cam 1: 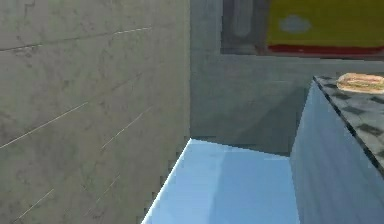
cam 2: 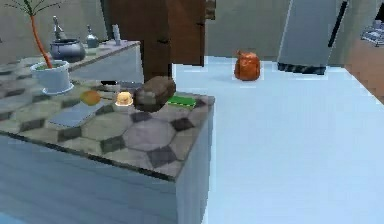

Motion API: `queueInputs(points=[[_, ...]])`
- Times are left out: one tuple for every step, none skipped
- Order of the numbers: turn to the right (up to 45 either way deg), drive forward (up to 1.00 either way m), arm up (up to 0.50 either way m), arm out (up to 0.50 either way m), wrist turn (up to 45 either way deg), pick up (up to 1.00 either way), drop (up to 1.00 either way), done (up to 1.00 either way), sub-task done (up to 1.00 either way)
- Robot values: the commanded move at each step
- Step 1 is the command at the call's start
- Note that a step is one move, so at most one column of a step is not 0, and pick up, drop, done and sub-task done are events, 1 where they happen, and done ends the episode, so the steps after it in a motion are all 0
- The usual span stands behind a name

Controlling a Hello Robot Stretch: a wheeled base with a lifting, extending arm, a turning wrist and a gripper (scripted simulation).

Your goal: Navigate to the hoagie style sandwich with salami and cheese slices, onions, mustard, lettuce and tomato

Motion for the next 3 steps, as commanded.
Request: queueInputs(points=[[12.0, 0.00, 0.00, 0.00, 0.0, 0.00, 0.00, 0.00, 0.00], [0.0, 0.90, 0.00, 0.00, 0.0, 0.00, 0.00, 0.00, 0.00], [45.0, 0.00, 0.00, 0.00, 0.0, 0.00, 0.00, 0.00, 0.00]])
